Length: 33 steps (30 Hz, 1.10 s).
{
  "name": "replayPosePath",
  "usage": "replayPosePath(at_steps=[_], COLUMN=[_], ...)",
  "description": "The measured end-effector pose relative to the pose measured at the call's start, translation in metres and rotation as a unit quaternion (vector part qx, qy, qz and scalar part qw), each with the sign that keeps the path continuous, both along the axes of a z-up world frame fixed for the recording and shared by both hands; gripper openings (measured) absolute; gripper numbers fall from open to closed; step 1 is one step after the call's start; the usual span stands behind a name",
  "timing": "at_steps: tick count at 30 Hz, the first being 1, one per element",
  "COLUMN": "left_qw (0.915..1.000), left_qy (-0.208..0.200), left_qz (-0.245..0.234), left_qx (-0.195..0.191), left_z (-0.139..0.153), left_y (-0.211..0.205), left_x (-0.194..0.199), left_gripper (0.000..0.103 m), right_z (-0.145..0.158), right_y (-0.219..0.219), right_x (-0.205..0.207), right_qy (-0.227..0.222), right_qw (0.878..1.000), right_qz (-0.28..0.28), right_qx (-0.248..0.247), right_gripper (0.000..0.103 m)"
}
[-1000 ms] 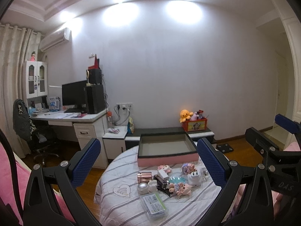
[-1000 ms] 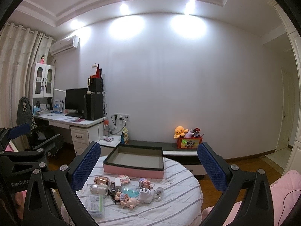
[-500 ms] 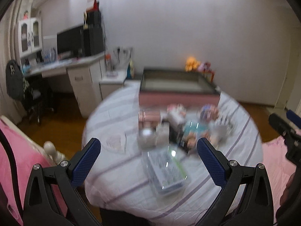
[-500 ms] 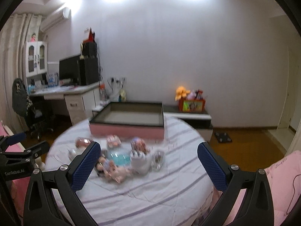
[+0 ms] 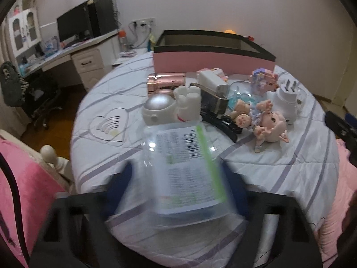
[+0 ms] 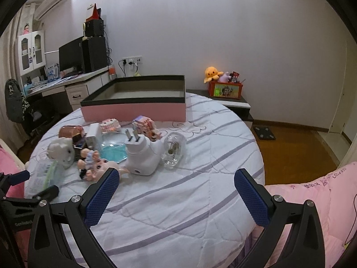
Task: Organize rigid objects
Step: 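Grasp the clear plastic box with the left tool while the right tool grasps the white plug, then lift the clear box and white plug and carry both over the pink box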
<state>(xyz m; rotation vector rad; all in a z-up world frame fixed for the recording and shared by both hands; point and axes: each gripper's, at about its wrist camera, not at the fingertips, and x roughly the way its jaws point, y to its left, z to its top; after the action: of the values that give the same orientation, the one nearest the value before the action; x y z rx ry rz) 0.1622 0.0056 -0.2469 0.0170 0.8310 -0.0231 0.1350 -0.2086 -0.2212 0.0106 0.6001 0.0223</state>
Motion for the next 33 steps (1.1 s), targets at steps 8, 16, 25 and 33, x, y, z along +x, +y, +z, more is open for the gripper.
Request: replayPosePath(at_steps=[8,16,25,33], left_qw=[0.9988,0.9962,0.9933,0.9922], left_qy=[-0.032,-0.055,-0.071,-0.077], left_qz=[-0.034,-0.064,-0.090,-0.097], left_qx=[-0.014,-0.023,-0.019,-0.020], left_z=[0.015,0.033,0.040,0.048], left_y=[-0.002,-0.009,-0.018,-0.022], left_x=[0.002,0.015,0.019,0.029], left_gripper=[0.063,0.063,0.063,0.063], right_z=[-0.011,-0.015,-0.039,-0.039], right_y=[0.013,0.023,0.017,0.009], right_x=[0.035,0.073,0.098,0.097], right_qy=[0.024,0.047,0.110,0.110], right_qw=[1.000,0.998,0.989,0.988], right_qz=[0.015,0.016,0.033,0.047], right_qx=[0.006,0.027,0.090,0.103], right_gripper=[0.103,0.103,0.084,0.078])
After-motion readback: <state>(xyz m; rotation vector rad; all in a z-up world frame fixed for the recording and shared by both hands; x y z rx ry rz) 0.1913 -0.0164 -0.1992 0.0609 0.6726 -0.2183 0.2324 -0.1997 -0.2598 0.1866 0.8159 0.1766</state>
